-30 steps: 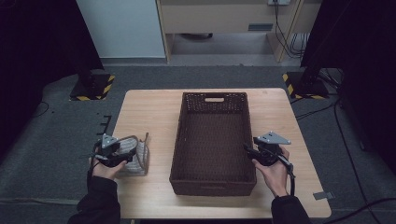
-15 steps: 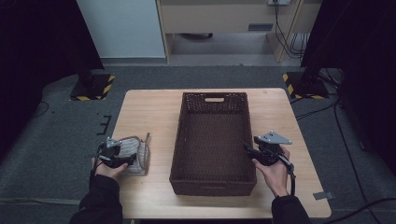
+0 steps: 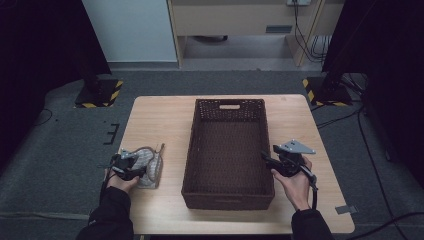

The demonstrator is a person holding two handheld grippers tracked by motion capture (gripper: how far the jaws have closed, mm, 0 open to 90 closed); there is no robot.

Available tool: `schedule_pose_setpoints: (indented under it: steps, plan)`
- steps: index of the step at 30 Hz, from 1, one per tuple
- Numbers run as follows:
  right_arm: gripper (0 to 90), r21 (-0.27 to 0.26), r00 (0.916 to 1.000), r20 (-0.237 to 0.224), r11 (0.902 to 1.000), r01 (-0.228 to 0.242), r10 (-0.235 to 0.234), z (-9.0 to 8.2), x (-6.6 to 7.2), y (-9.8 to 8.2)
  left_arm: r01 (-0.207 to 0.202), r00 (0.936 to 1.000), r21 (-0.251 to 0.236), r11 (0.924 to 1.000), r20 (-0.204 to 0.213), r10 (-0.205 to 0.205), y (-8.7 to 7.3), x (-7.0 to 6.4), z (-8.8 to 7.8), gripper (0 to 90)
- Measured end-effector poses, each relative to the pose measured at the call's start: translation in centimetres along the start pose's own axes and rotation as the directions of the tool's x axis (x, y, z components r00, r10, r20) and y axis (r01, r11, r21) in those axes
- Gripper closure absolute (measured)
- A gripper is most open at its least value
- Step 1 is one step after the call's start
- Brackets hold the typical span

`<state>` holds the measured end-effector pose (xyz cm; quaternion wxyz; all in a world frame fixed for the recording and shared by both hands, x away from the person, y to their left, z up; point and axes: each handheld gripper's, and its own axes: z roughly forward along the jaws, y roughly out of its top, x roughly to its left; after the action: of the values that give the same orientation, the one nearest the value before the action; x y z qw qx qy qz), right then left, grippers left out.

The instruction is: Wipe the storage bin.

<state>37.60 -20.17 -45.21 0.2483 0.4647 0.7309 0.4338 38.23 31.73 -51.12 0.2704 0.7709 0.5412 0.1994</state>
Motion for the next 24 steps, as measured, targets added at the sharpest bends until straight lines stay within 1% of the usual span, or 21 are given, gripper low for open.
schedule_pose_setpoints:
  steps: [3,5,7,8,10,11,12,14,16,17,18,20,22,24]
  plan:
    - [46.2,-0.002,1.0000,-0.003,1.0000,-0.003,0.003,-0.1,-0.1,0.1,0.002,1.0000,0.000,1.0000,0.000,-0.002,0.1,0.0,0.0,64.7]
    - [45.8,-0.007,0.9999,-0.002,0.9999,-0.010,0.010,-0.1,-0.1,0.1,0.015,0.9999,-0.005,0.9999,0.004,-0.015,0.2,0.0,-0.3,68.0]
    - [45.6,-0.008,0.9999,-0.001,0.9999,-0.011,0.011,-0.1,-0.2,0.2,0.023,0.9997,-0.026,0.9994,0.011,-0.023,0.4,0.1,-0.7,69.2]
    - [45.6,-0.008,0.9999,-0.001,0.9999,-0.010,0.010,-0.1,-0.3,0.2,0.035,0.9993,-0.046,0.9983,0.015,-0.035,0.6,0.1,-0.9,69.4]
    - [45.4,-0.001,0.9999,-0.003,0.9999,-0.012,0.012,-0.1,-0.3,0.2,0.030,0.9995,-0.080,0.9963,0.012,-0.030,0.9,0.0,-1.6,69.6]
    - [45.4,-0.001,0.9999,-0.003,0.9999,-0.012,0.012,-0.1,-0.3,0.2,0.030,0.9995,-0.080,0.9963,0.012,-0.030,0.9,0.0,-1.6,69.6]
    - [45.3,0.005,1.0000,0.000,0.9999,-0.009,0.009,0.2,-0.3,0.1,0.047,0.9988,-0.128,0.9906,0.021,-0.045,1.3,-0.1,-2.2,69.6]
    - [44.8,0.017,1.0000,0.004,0.9998,-0.008,0.008,0.5,-0.2,0.0,0.046,0.9988,-0.162,0.9857,0.025,-0.042,1.7,-0.4,-2.7,69.6]
    - [44.5,0.031,1.0000,0.000,0.9995,-0.001,0.001,0.9,-0.2,-0.1,0.038,0.9990,-0.190,0.9810,0.031,-0.033,2.1,-0.9,-3.2,69.6]
    - [44.2,0.041,1.0000,0.002,0.9991,0.002,-0.002,1.1,-0.1,-0.1,0.027,0.9993,-0.201,0.9792,0.031,-0.021,2.4,-1.1,-3.4,69.6]
    - [43.8,0.051,1.0000,0.000,0.9987,0.003,-0.003,1.2,-0.1,-0.2,0.032,0.9990,-0.219,0.9753,0.037,-0.024,2.6,-1.4,-3.5,69.6]
    - [43.6,0.047,1.0000,-0.001,0.9989,-0.009,0.009,1.3,-0.2,-0.2,0.021,0.9989,-0.239,0.9708,0.045,-0.011,3.2,-1.8,-3.9,69.5]
    - [45.8,0.041,0.9997,-0.009,0.9990,-0.021,0.021,1.4,-0.3,-0.3,0.016,0.9987,-0.259,0.9657,0.051,-0.003,3.8,-2.2,-4.2,69.5]
    - [51.8,0.041,0.9992,-0.029,0.9988,-0.027,0.028,1.5,-0.3,-0.3,0.011,0.9984,-0.277,0.9609,0.057,0.004,4.3,-2.5,-4.4,69.4]
